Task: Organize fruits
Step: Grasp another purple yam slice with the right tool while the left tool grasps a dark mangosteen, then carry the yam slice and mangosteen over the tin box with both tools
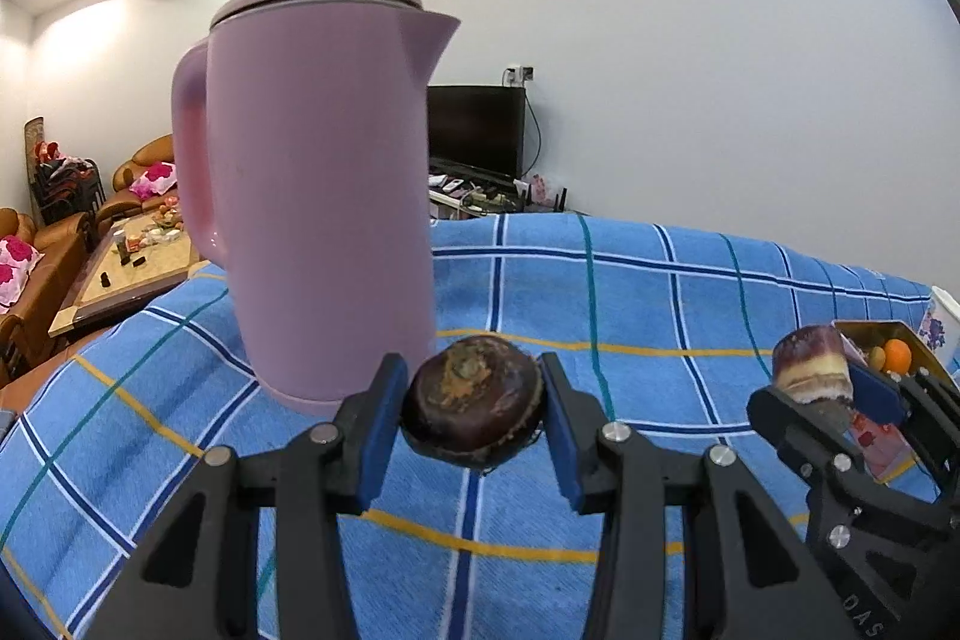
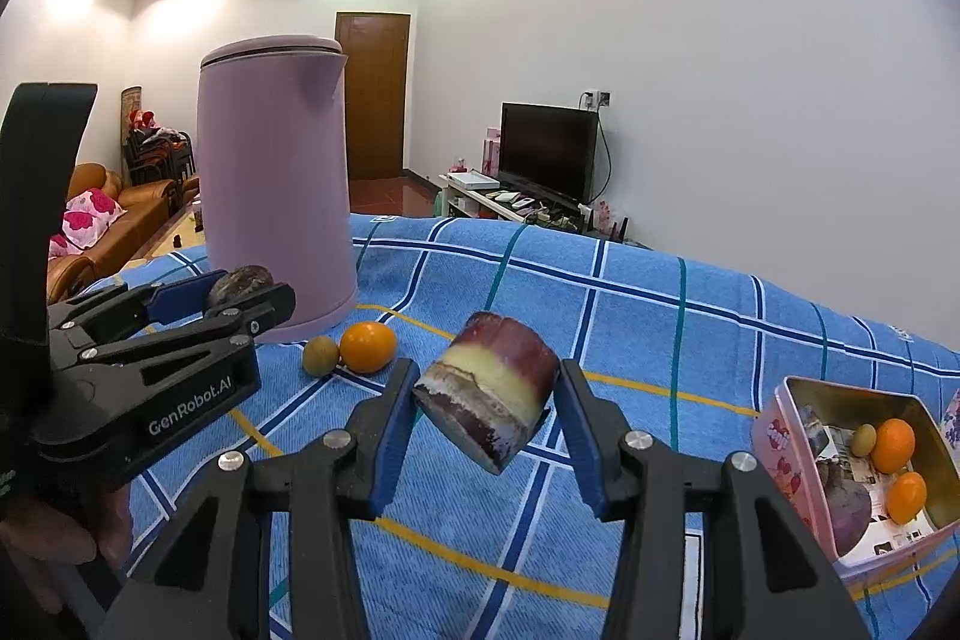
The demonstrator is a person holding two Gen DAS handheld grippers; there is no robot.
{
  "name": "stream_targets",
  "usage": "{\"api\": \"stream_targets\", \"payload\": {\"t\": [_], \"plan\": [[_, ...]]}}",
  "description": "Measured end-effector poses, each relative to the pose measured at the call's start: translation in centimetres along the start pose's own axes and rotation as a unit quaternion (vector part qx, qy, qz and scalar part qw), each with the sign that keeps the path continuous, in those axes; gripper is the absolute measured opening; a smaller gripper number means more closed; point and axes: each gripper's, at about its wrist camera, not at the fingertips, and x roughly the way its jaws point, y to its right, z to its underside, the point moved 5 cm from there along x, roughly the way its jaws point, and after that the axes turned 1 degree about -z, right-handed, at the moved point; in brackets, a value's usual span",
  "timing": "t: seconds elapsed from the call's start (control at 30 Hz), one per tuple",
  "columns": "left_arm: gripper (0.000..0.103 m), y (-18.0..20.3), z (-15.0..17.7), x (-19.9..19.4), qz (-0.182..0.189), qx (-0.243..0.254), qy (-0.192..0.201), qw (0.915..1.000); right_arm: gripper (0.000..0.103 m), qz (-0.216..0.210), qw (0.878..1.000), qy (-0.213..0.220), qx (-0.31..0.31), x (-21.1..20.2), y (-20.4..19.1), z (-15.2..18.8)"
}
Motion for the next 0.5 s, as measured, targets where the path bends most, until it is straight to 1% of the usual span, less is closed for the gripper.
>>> {"api": "stream_targets", "payload": {"t": [0.3, 0.5], "plan": [[0.046, 1.2, 0.6, -0.7, 0.01, -0.005, -0.007, 0.9999, 0.049, 0.008, 1.0, -0.003, 0.006, -0.6, 1.2, 0.6], [0.046, 1.8, 0.7, -0.9, 0.009, -0.006, -0.008, 0.9999, 0.049, 0.015, 1.0, -0.005, 0.012, -0.8, 2.1, 0.8]]}}
